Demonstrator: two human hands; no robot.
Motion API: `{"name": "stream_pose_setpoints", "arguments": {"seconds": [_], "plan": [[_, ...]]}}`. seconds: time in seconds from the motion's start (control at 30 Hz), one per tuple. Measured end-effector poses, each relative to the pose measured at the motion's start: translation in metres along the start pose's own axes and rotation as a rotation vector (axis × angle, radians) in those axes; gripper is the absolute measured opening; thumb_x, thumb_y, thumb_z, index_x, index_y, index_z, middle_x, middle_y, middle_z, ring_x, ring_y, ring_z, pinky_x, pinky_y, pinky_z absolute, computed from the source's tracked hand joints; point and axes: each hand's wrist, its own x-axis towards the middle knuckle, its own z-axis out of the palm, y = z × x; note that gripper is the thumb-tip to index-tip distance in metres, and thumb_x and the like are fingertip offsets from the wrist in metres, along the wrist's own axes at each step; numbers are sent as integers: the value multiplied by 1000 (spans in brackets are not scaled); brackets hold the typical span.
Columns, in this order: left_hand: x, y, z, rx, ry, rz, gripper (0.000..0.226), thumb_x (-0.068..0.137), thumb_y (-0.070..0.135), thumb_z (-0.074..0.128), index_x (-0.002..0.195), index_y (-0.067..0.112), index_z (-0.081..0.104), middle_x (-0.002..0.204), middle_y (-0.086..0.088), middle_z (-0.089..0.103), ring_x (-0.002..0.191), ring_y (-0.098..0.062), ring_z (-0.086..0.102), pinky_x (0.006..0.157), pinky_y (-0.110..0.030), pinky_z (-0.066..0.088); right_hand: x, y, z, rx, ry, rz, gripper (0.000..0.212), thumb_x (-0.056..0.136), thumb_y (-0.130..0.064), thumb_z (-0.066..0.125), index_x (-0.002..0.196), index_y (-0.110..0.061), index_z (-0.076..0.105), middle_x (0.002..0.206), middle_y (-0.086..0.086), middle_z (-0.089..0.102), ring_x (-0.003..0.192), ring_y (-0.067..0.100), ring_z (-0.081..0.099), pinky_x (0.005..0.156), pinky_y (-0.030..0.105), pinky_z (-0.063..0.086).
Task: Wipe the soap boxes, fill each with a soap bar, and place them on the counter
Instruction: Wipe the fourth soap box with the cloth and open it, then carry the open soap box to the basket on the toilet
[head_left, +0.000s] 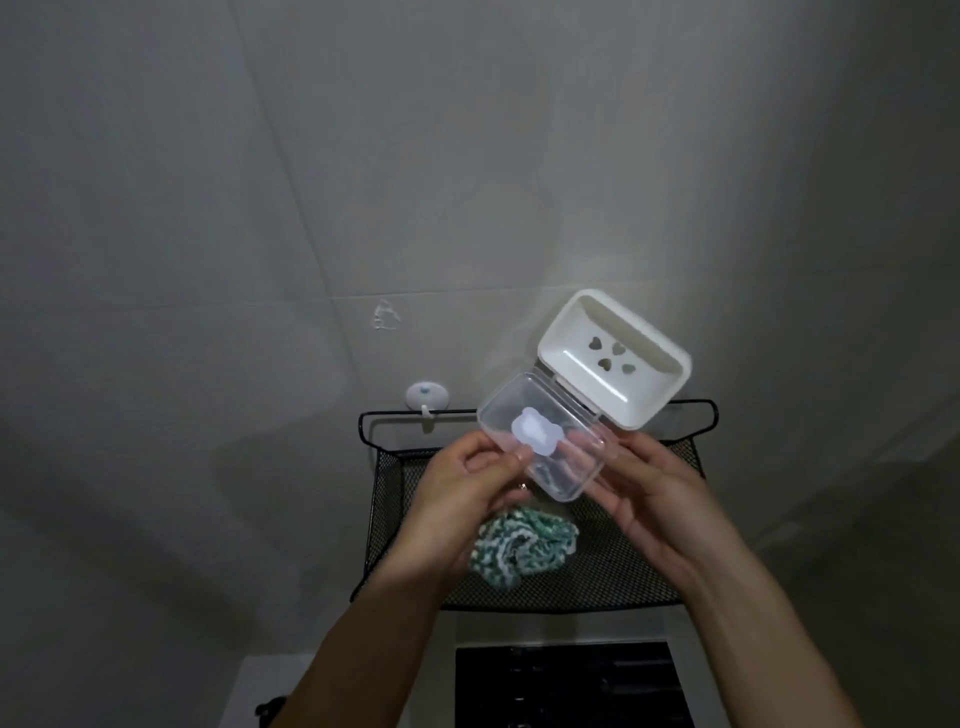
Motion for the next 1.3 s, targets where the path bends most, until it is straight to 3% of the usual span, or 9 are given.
{"name": "stream_pose_setpoints", "arguments": {"seconds": [0.17,0.37,0.53,0.7,0.8,0.97,1.1,1.23,1.3], "plan": [[5,15,-22,-107,60,18,24,82,4,70,105,-4,66,102,-25,72,93,-35,73,76,-37,61,2,15,7,-8,-18,41,51,74,5,69,124,3,59,121,24,69,109,33,70,90,41,59],[12,52,-58,162,236,109,16,86,5,70,74,11,78,71,-12,72,55,-17,68,48,-22,52,1,15,-11,-110,-15,68,54,76,-5,72,129,-6,62,120,20,71,107,33,71,76,34,61],[12,67,-77,351,228,172,11,84,8,71,80,13,80,81,-17,75,63,-22,66,57,-24,55,5,17,0,-232,34,48,56,68,-20,82,122,-13,68,108,15,74,96,33,74,77,43,62],[6,65,-83,398,162,188,13,86,11,73,78,18,81,75,-14,73,62,-23,64,59,-30,57,5,26,19,-420,-15,63,42,84,2,67,124,-10,63,106,13,76,84,23,75,66,40,62],[-2,64,-91,352,184,198,7,85,16,74,89,16,80,81,-9,75,71,-25,66,72,-36,56,7,31,27,-456,-50,69,41,84,6,65,123,-6,64,105,15,76,83,22,74,71,38,59],[-30,48,-105,375,379,276,36,91,23,70,125,24,62,101,-2,75,96,-19,72,83,-35,57,23,34,41,-385,-84,40,41,80,2,68,120,-4,66,110,21,73,86,29,70,67,34,58],[-61,26,-103,376,456,279,57,93,19,67,143,32,44,97,0,75,92,-14,71,84,-33,57,40,38,55,-344,-132,37,34,89,8,60,120,-5,66,109,18,73,84,25,71,62,30,60],[-77,16,-86,311,572,342,62,91,6,65,143,34,45,93,-10,73,74,-9,67,69,-19,54,51,39,66,-377,-243,58,37,87,9,61,114,-15,70,102,14,74,82,21,74,64,33,63],[-81,15,-79,288,618,368,65,91,-2,62,142,34,46,88,-16,70,66,-14,62,64,-25,54,53,38,69,-425,-308,53,43,86,9,62,115,-21,71,100,13,73,84,22,73,67,35,64]]}}
